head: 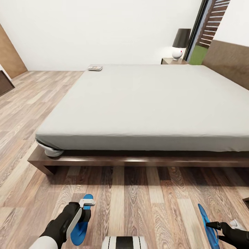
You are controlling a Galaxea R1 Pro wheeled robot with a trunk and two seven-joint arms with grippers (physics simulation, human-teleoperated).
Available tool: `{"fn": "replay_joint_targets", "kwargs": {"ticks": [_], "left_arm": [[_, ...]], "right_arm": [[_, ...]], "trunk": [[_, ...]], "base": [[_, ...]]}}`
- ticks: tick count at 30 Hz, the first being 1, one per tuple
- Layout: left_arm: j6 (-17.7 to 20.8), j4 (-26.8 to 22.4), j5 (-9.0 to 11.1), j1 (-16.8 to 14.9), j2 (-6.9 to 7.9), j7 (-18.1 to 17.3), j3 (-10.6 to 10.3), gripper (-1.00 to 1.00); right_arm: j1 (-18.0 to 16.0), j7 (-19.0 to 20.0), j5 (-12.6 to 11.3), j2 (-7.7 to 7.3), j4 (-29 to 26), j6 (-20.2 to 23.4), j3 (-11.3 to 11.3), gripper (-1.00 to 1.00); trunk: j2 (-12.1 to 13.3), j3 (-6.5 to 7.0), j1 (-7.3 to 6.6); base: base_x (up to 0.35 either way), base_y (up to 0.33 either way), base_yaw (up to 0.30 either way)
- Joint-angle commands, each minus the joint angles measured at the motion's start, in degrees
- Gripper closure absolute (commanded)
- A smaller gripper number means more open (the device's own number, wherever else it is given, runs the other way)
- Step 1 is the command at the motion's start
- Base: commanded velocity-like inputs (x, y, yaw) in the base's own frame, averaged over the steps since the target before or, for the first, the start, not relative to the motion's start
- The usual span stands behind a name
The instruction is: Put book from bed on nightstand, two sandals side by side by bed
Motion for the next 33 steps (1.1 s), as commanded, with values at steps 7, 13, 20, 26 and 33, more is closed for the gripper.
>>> {"fn": "replay_joint_targets", "kwargs": {"ticks": [7, 13, 20, 26, 33], "left_arm": [[-0.08, -0.13, 0.33, 0.0, 0.14, 0.44, -0.45, 1.0], [-0.09, -0.08, 0.4, 0.0, 0.14, 0.38, -0.42, 1.0], [-0.09, -0.06, 0.44, -0.01, 0.14, 0.35, -0.42, 1.0], [-0.06, -0.06, 0.49, 0.0, 0.22, 0.35, -0.33, 1.0], [-0.08, -0.06, 0.5, -0.01, 0.22, 0.35, -0.33, 1.0]], "right_arm": [[-0.03, 0.16, 0.18, 0.02, -0.01, 0.31, -0.17, 1.0], [-0.03, 0.16, 0.18, 0.02, -0.02, 0.31, -0.17, 1.0], [-0.03, 0.16, 0.18, 0.02, -0.01, 0.31, -0.15, 1.0], [-0.03, 0.16, 0.18, 0.02, -0.01, 0.32, -0.16, 1.0], [-0.03, 0.16, 0.18, 0.02, -0.01, 0.31, -0.2, 1.0]], "trunk": [[-0.02, -0.04, -0.01], [-0.02, -0.04, -0.01], [-0.02, -0.04, -0.01], [-0.02, -0.04, -0.01], [-0.02, -0.04, -0.01]], "base": [[0.151, 0.058, 0.0], [0.292, 0.125, 0.0], [0.251, 0.171, 0.0], [0.028, 0.277, 0.0], [0.001, 0.29, 0.0]]}}
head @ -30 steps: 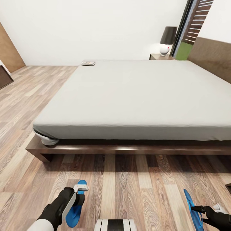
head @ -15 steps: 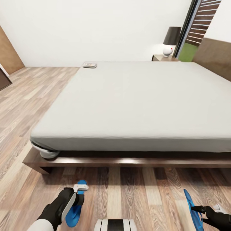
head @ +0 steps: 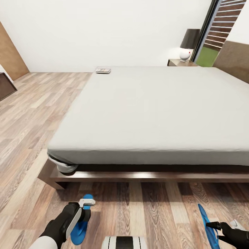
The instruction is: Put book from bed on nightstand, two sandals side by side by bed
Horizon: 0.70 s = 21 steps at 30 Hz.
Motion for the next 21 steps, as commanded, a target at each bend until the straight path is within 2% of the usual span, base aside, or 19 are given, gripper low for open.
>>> {"fn": "replay_joint_targets", "kwargs": {"ticks": [1, 7, 21], "left_arm": [[0.18, -0.05, 0.58, -0.01, 0.08, 0.58, -0.4, 1.0], [0.18, -0.13, 0.58, -0.02, 0.13, 0.79, -0.35, 1.0], [0.09, -0.14, 0.58, -0.02, 0.16, 0.81, -0.31, 1.0]], "right_arm": [[-0.01, 0.18, 0.13, 0.0, -0.05, 0.38, -0.18, 1.0], [-0.01, 0.18, 0.13, 0.0, -0.05, 0.37, -0.16, 1.0], [-0.01, 0.18, 0.13, 0.0, -0.05, 0.37, -0.18, 1.0]], "trunk": [[-0.02, -0.04, -0.01], [-0.02, -0.04, -0.01], [-0.2, -3.14, 0.35]], "base": [[0.0, 0.277, 0.0], [0.0, 0.078, 0.0], [0.0, 0.001, 0.0]]}}
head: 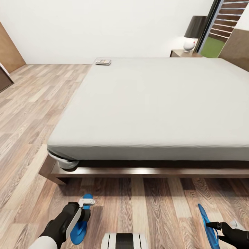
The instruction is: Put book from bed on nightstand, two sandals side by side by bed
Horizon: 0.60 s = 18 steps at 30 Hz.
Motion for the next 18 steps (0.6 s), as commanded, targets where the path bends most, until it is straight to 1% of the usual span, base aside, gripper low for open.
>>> {"fn": "replay_joint_targets", "kwargs": {"ticks": [1, 14, 18], "left_arm": [[0.23, -0.08, 0.58, -0.02, 0.08, 0.57, -0.38, 1.0], [0.23, -0.08, 0.58, -0.01, 0.08, 0.57, -0.38, 1.0], [-0.01, -0.13, 0.58, -0.02, 0.01, 0.57, -0.38, 1.0]], "right_arm": [[-0.03, 0.16, 0.11, 0.02, -0.01, 0.34, -0.2, 1.0], [-0.03, 0.17, 0.11, 0.02, -0.01, 0.33, -0.28, 1.0], [-0.03, 0.18, 0.11, 0.02, -0.01, 0.33, -0.3, 1.0]], "trunk": [[-0.03, -0.27, 0.01], [-0.21, -3.15, 0.35], [-0.21, -3.15, 0.35]], "base": [[0.0, 0.0, 0.0], [0.0, 0.0, 0.0], [0.0, 0.0, 0.0]]}}
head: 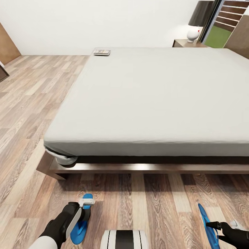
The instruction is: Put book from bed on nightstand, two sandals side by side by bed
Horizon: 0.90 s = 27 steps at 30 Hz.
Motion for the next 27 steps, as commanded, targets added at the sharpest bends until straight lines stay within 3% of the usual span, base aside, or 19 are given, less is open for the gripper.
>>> {"fn": "replay_joint_targets", "kwargs": {"ticks": [1, 7, 11, 27], "left_arm": [[-0.81, -0.1, 0.59, -0.01, 0.07, 0.57, -0.42, 1.0], [-6.17, -0.05, 0.52, -0.01, 0.19, 0.7, -0.32, 1.0], [-6.66, -0.04, 0.51, -0.01, 0.23, 0.67, -0.29, 1.0], [-6.69, -0.04, 0.59, -0.01, 0.23, 0.66, -0.22, 1.0]], "right_arm": [[-0.02, 0.15, 0.18, 0.02, -0.01, 0.32, -0.15, 1.0], [-0.02, 0.17, 0.18, 0.02, -0.01, 0.32, -0.16, 1.0], [-0.02, 0.15, 0.18, 0.02, -0.01, 0.32, -0.2, 1.0], [-0.02, 0.14, 0.18, 0.02, -0.01, 0.32, -0.29, 1.0]], "trunk": [[-0.01, -0.04, -0.01], [-0.01, -0.04, -0.01], [-0.01, -0.04, -0.01], [-0.23, -3.58, 0.4]], "base": [[0.0, 0.0, 0.0], [0.0, 0.0, 0.0], [0.0, 0.0, 0.0], [0.0, 0.0, 0.0]]}}
